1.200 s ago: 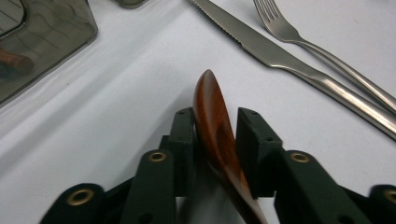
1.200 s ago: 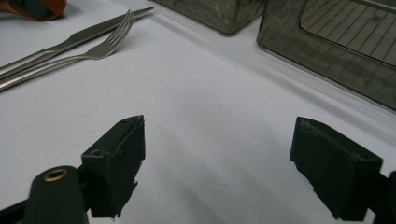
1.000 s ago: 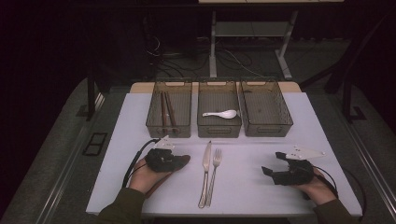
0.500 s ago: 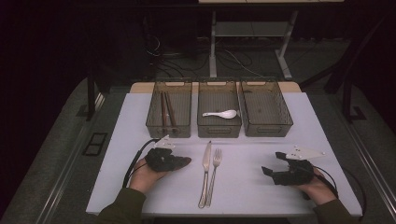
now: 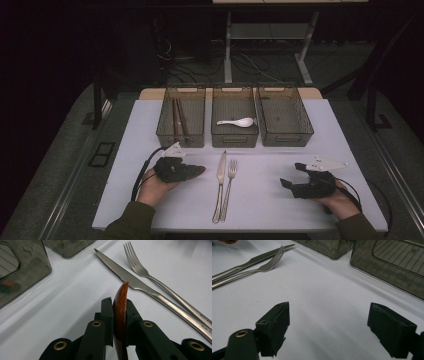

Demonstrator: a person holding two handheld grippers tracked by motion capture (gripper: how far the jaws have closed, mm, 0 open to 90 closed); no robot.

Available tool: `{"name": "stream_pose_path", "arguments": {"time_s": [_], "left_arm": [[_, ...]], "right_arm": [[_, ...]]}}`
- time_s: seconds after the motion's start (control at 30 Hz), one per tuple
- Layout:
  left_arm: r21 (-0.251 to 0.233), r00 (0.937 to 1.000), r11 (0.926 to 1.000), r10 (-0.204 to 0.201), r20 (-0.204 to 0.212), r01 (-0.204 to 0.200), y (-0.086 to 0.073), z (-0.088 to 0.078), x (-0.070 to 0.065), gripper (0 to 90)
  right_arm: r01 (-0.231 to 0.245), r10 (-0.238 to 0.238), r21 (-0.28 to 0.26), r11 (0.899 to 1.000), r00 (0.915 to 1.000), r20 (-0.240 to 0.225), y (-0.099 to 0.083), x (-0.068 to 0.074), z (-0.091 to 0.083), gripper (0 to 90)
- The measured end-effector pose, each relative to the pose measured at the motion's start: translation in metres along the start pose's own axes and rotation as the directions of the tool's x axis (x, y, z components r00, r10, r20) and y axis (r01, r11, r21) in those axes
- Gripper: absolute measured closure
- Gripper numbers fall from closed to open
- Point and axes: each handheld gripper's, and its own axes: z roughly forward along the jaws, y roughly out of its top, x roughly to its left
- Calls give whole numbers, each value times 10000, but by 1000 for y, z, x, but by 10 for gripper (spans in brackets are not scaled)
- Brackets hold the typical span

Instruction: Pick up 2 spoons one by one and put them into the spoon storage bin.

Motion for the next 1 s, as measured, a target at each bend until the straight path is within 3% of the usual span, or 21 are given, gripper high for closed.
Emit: {"name": "stream_pose_path", "arguments": {"time_s": [0.57,1.0], "left_arm": [[-917,9999,9958,-55,97,63,23,0,-1,808],[-1177,9999,9930,-24,164,44,39,5,0,808]], "right_arm": [[0,0,40,10000,10000,30,0,1,1,183],[-100,100,-33,9999,9999,-43,1,2,0,170]]}}
